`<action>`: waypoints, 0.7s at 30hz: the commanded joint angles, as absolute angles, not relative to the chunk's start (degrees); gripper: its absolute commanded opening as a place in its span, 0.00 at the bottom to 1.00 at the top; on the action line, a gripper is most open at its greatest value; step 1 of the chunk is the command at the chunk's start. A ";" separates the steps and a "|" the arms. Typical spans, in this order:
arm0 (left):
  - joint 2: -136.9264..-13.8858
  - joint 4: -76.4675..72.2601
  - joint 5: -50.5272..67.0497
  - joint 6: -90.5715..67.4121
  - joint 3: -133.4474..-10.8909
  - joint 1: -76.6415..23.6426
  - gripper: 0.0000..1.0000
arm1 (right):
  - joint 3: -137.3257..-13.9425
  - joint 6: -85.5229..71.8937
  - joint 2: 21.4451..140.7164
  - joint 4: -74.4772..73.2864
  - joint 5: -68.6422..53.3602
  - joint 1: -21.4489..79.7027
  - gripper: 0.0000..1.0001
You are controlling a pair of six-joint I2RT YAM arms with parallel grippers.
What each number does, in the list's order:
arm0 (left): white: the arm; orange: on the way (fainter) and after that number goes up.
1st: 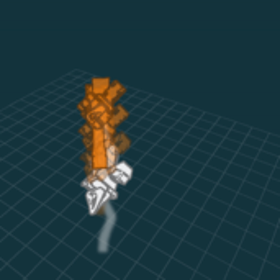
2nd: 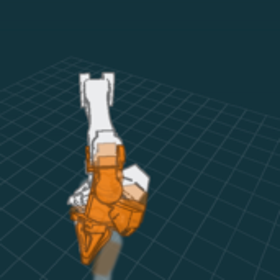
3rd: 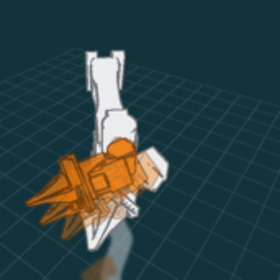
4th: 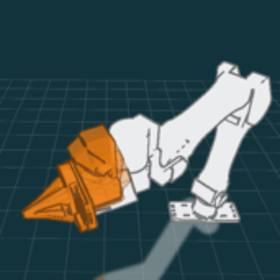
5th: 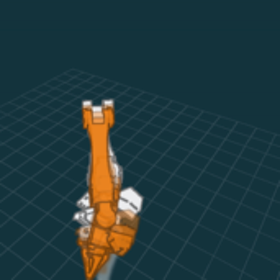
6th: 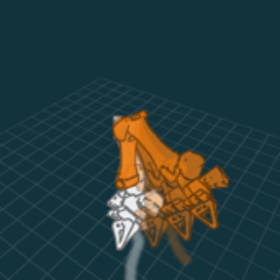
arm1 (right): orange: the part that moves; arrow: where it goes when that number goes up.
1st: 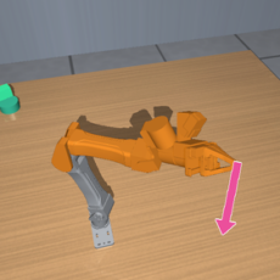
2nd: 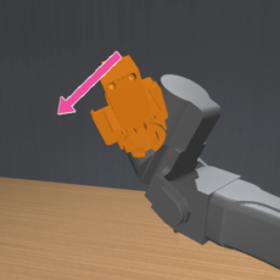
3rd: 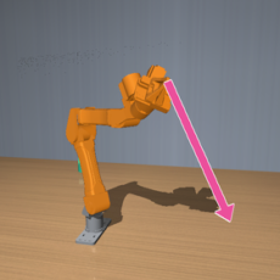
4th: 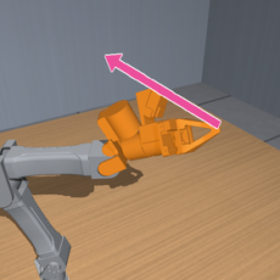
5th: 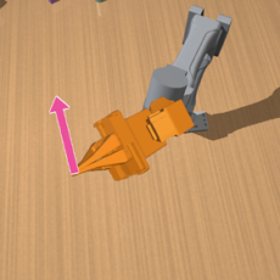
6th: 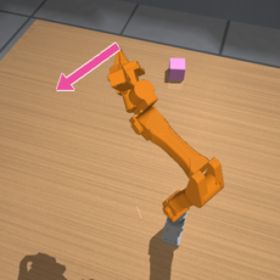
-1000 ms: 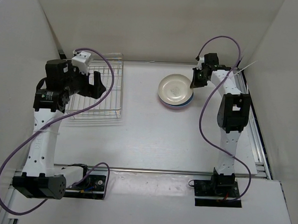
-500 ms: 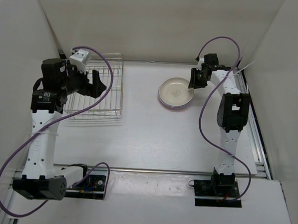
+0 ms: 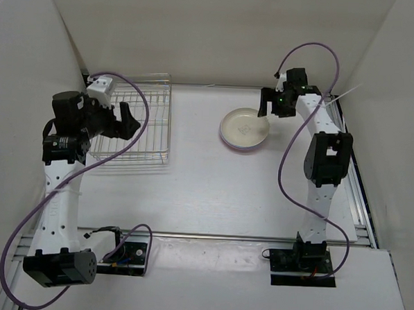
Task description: Unload the plates from the dish rack
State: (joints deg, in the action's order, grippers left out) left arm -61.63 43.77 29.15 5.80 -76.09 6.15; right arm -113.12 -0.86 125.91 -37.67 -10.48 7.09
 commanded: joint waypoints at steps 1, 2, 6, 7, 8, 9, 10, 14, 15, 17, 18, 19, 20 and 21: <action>-60.12 38.33 26.81 2.03 -71.55 9.05 1.00 | -114.61 0.00 113.06 -41.29 -8.17 4.50 1.00; -60.12 38.32 25.07 1.50 -71.02 9.57 1.00 | -113.22 0.78 111.37 -42.79 -8.17 3.96 1.00; -65.55 37.35 20.14 -0.18 -71.89 12.03 1.00 | -104.79 0.79 97.96 -45.53 -7.38 -1.38 1.00; -66.44 37.35 18.82 -0.18 -72.59 12.56 1.00 | -102.68 0.79 95.30 -45.53 -7.38 -2.62 1.00; -67.49 38.05 18.29 -0.18 -73.38 13.26 1.00 | -98.74 0.79 92.75 -45.53 -8.17 -4.03 1.00; -69.41 39.01 18.28 -0.18 -74.95 15.10 1.00 | -96.70 0.79 87.77 -45.53 -8.17 -6.83 1.00; -70.30 39.55 19.06 -0.18 -75.67 15.90 1.00 | -94.85 0.79 85.28 -45.53 -8.17 -8.25 1.00; -71.98 39.55 20.39 0.88 -76.38 18.46 1.00 | -83.78 4.29 71.59 -44.21 -9.75 -17.02 1.00; -72.59 39.03 20.39 0.88 -76.99 19.24 1.00 | -79.50 4.92 69.80 -43.51 -9.76 -18.18 1.00; -73.47 39.55 21.35 1.40 -77.61 20.13 1.00 | -76.57 5.70 65.85 -42.98 -10.89 -20.99 1.00; -73.48 39.55 21.36 1.41 -78.22 20.13 1.00 | -74.73 5.71 65.05 -42.98 -10.90 -21.53 1.00; -74.00 39.55 21.36 1.41 -78.22 20.13 1.00 | -74.19 6.23 64.34 -43.59 -11.42 -21.53 1.00; -74.00 40.07 21.36 1.93 -78.22 20.13 1.00 | -74.18 6.24 63.03 -44.29 -11.43 -22.23 1.00; -74.00 40.08 21.36 1.93 -78.22 20.65 1.00 | -73.48 6.24 62.41 -44.30 -11.43 -22.93 1.00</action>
